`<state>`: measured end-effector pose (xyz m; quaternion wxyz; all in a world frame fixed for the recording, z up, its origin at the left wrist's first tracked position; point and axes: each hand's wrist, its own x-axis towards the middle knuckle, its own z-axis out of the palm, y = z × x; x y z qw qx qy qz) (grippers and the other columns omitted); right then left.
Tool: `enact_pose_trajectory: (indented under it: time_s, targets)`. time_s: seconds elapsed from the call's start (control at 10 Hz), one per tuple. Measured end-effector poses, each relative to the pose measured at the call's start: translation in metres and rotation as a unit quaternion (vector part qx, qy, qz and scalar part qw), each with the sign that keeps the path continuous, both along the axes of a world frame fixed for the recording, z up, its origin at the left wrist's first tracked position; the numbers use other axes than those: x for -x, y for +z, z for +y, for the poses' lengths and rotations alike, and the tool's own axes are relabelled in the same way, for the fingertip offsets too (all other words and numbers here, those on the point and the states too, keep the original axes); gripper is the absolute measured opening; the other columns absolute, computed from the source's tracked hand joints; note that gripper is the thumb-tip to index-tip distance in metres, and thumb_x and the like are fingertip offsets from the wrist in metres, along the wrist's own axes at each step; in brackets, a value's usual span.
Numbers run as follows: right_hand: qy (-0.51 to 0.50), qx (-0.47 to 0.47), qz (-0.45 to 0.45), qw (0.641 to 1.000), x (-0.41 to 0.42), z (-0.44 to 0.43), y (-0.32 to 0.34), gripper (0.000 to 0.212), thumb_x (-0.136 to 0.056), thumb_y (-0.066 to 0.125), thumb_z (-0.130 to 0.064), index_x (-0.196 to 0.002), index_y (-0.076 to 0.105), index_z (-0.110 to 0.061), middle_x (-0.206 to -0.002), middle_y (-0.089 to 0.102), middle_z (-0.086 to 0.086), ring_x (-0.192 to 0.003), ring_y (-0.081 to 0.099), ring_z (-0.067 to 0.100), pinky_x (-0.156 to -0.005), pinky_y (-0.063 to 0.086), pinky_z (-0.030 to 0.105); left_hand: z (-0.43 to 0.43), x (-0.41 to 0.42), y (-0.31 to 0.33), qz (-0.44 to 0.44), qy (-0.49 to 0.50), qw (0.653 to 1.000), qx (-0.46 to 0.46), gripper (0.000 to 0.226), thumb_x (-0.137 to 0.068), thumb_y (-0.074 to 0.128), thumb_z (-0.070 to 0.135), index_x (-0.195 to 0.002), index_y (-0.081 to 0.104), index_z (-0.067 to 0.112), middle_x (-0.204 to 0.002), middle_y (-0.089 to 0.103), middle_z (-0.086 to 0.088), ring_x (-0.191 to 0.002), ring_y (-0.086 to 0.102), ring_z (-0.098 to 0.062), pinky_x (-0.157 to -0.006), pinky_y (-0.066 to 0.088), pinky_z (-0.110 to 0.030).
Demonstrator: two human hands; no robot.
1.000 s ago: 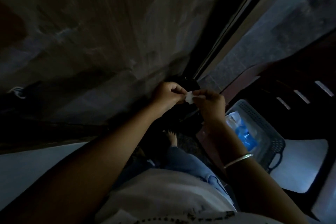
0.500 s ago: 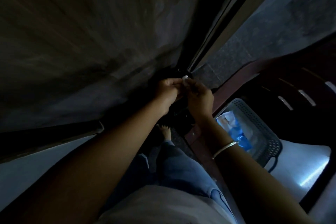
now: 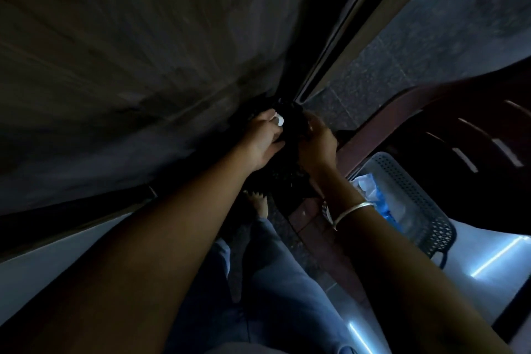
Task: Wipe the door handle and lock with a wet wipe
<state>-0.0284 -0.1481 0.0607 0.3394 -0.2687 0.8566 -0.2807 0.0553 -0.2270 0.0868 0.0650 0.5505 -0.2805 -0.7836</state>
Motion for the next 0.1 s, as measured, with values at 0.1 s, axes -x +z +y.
enact_pose_trajectory:
  time_s: [0.1]
  targets:
    - [-0.028,-0.001,-0.022,0.999,0.007,-0.0016,-0.0011,0.048,-0.085,0.05,0.005,-0.132,0.05,-0.007,-0.126,0.06,0.009,-0.116,0.055,0.021,-0.075,0.031,0.005,-0.002,-0.0052,-0.007,-0.02,0.017,1.0,-0.006,0.056,-0.09,0.029,-0.007,-0.143,0.022,0.011,-0.153,0.024,-0.009,-0.138,0.03,-0.026,-0.111,0.025,-0.044]
